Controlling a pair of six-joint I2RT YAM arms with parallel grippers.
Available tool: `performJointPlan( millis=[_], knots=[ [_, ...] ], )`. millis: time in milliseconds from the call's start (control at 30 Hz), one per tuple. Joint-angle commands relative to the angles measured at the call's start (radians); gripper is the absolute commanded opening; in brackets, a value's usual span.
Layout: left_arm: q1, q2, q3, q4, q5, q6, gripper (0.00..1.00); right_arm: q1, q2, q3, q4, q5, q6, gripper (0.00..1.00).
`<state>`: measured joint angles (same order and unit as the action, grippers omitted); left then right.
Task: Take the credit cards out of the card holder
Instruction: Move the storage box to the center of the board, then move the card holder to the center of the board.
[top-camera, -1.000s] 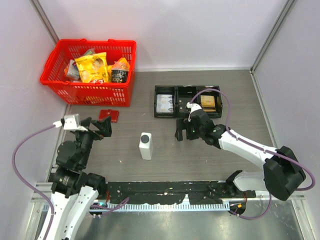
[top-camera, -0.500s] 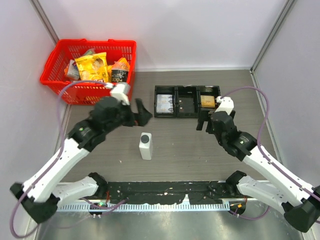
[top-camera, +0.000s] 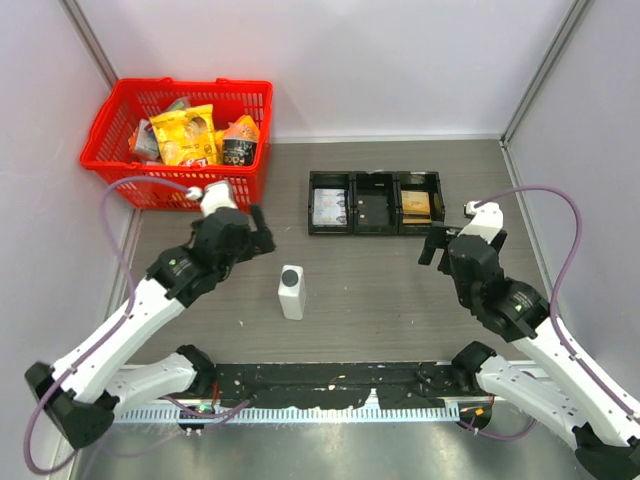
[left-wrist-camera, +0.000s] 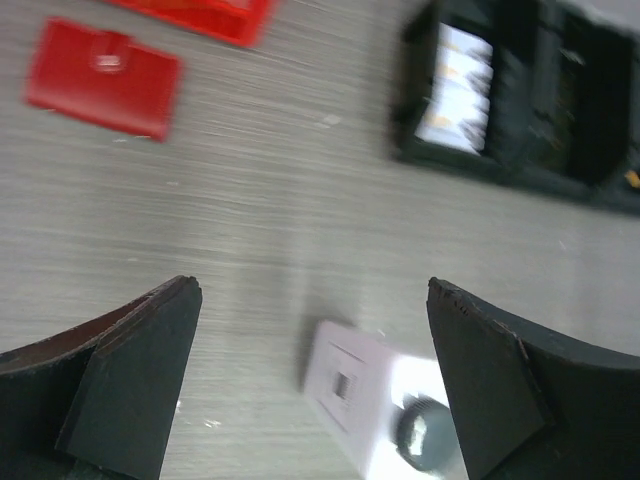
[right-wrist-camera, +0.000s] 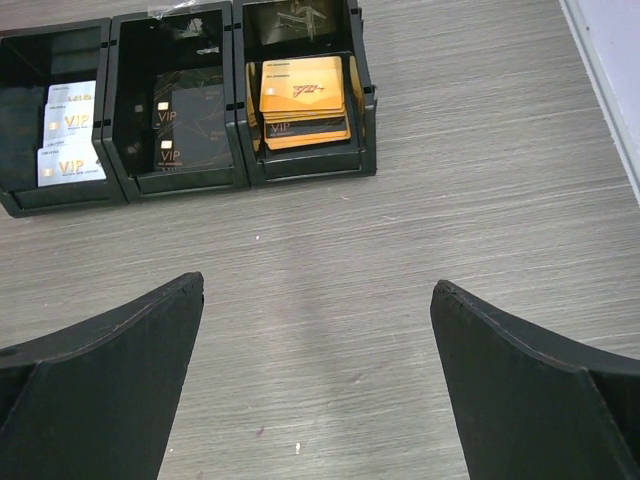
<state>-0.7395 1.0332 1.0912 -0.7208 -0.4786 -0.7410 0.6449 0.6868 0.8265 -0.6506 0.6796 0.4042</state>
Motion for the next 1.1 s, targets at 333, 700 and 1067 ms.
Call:
performJointPlan(
  millis=[333, 700, 1067],
  knots=[
    [0.894, -0.158, -0.508, 0.519, 0.446, -0.207, 1.00, -0.001, -0.165, -0.010, -0.007, 0.023, -0.050, 1.00],
    [1.138, 0.436, -0.430, 1.020, 0.831, -0.256, 0.81, -0.001, -0.188, -0.023, 0.014, -0.014, -0.070, 1.00],
    [1.141, 0.628, -0.297, 0.974, 0.843, -0.083, 0.74, -0.001, -0.204, -0.032, 0.025, -0.017, -0.079, 1.00]
  ],
)
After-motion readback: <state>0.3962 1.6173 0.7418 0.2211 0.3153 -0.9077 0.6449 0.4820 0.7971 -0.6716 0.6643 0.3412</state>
